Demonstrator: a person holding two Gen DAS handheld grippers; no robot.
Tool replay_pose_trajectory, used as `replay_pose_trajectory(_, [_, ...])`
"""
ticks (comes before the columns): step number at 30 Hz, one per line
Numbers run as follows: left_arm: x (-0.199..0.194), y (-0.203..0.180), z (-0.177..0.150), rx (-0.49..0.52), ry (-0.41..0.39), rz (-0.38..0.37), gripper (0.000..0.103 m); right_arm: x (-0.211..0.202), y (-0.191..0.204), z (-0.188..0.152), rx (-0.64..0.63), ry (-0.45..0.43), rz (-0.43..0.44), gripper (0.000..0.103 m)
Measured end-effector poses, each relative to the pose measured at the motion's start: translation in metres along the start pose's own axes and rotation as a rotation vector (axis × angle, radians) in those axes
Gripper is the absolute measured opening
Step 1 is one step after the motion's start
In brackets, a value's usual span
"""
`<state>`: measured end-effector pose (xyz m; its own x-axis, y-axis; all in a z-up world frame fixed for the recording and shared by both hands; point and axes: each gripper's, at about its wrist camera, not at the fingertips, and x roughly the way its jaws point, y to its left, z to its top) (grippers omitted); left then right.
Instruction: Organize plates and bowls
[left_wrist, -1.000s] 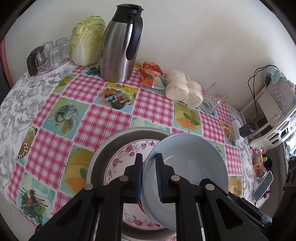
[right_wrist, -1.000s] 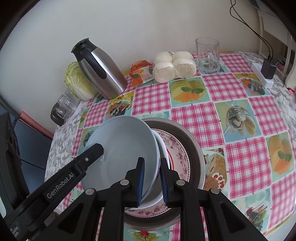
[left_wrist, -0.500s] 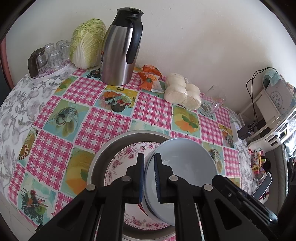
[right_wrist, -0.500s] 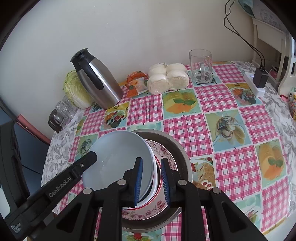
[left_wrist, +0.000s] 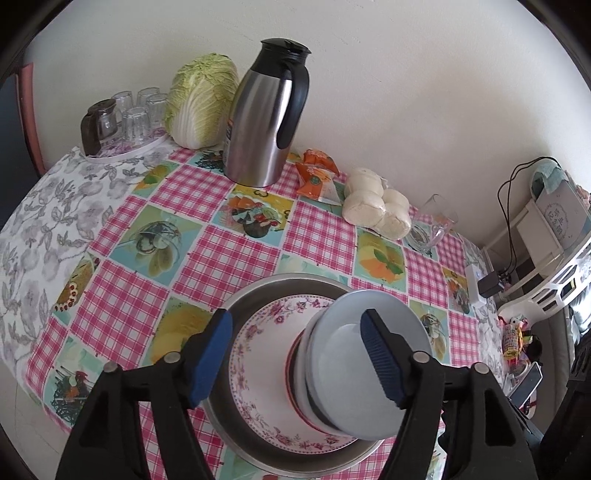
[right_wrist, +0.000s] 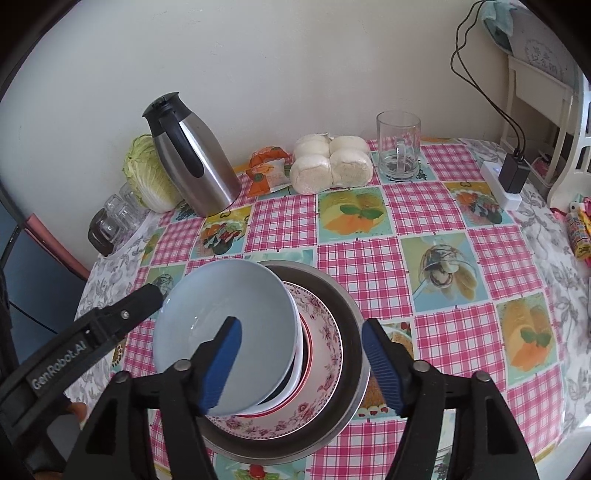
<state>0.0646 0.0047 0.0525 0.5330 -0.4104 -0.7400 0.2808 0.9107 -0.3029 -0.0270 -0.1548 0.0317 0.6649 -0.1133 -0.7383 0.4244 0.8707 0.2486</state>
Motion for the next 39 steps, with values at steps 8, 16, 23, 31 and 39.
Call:
replay_pose_trajectory(8, [-0.006, 0.012, -0.005, -0.014, -0.024, 0.029, 0.089, -0.003, -0.002, -0.003, -0.027, -0.019, 0.002, 0.102])
replay_pose_trajectory(16, [-0.015, 0.011, -0.012, 0.021, -0.07, 0.08, 0.102, -0.009, -0.004, -0.005, -0.05, -0.05, -0.003, 0.103])
replay_pose_trajectory(23, [-0.024, 0.006, -0.02, 0.077, -0.101, 0.125, 0.102, -0.018, -0.006, -0.011, -0.062, -0.073, -0.008, 0.103])
replay_pose_trajectory(31, [-0.029, 0.002, -0.034, 0.136, -0.111, 0.132, 0.102, -0.026, -0.01, -0.026, -0.08, -0.083, -0.017, 0.103])
replay_pose_trajectory(39, [-0.033, 0.007, -0.051, 0.166, -0.122, 0.165, 0.102, -0.031, -0.021, -0.046, -0.079, -0.087, -0.03, 0.103])
